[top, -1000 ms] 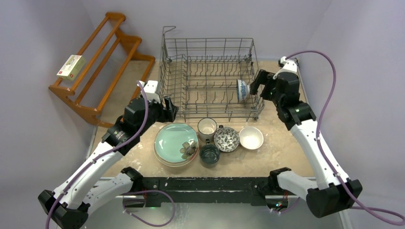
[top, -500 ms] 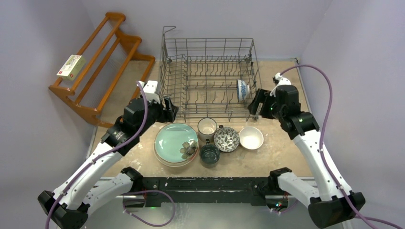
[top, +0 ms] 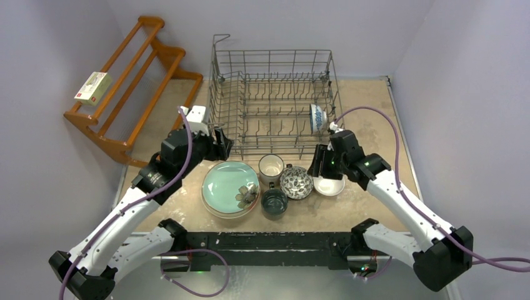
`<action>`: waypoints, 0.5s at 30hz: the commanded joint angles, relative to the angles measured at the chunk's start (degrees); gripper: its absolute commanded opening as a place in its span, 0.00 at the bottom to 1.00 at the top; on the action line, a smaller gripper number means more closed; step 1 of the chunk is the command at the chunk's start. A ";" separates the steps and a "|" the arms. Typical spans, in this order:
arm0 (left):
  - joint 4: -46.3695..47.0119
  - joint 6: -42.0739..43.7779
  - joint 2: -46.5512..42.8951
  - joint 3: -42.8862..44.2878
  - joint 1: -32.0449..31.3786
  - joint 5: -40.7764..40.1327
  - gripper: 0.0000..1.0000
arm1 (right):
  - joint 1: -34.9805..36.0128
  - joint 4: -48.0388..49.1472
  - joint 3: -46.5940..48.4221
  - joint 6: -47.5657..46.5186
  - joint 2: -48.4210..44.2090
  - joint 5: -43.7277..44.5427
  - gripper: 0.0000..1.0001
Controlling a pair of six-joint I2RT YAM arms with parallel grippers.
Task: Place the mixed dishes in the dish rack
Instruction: Pick up the bowl from the center of the board.
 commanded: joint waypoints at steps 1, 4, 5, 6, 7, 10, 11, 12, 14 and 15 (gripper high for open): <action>0.73 1.58 -0.68 -0.45 0.24 0.17 0.67 | 0.82 1.14 -1.12 2.57 0.60 1.87 0.55; 0.73 1.58 -0.50 -0.42 0.22 0.16 0.67 | 1.29 2.20 -2.14 2.70 1.10 1.87 0.49; 0.73 1.58 -0.44 -0.42 0.22 0.17 0.67 | 1.46 2.49 -2.48 2.63 1.33 1.88 0.47; 0.73 1.58 -0.36 -0.42 0.22 0.12 0.67 | 1.51 2.74 -2.71 2.60 1.54 1.87 0.46; 0.73 1.58 -0.31 -0.36 0.24 0.16 0.67 | 1.56 2.84 -2.95 2.59 1.79 1.87 0.45; 0.73 1.58 -0.14 -0.41 0.30 0.08 0.67 | 1.74 3.33 -3.74 2.58 2.25 3.25 0.43; 0.73 1.58 -0.07 -0.40 0.25 0.08 0.67 | 1.70 3.57 -4.06 2.55 2.46 3.18 0.42; 0.73 1.58 -0.05 -0.42 0.22 0.08 0.67 | 1.78 3.79 -4.35 2.50 2.63 3.37 0.42; 0.73 1.58 0.01 -0.42 0.28 0.10 0.67 | 1.87 3.95 -4.80 2.51 3.11 4.21 0.40; 0.73 1.58 0.07 -0.42 0.24 0.11 0.67 | 1.92 4.06 -4.98 2.40 3.37 4.55 0.39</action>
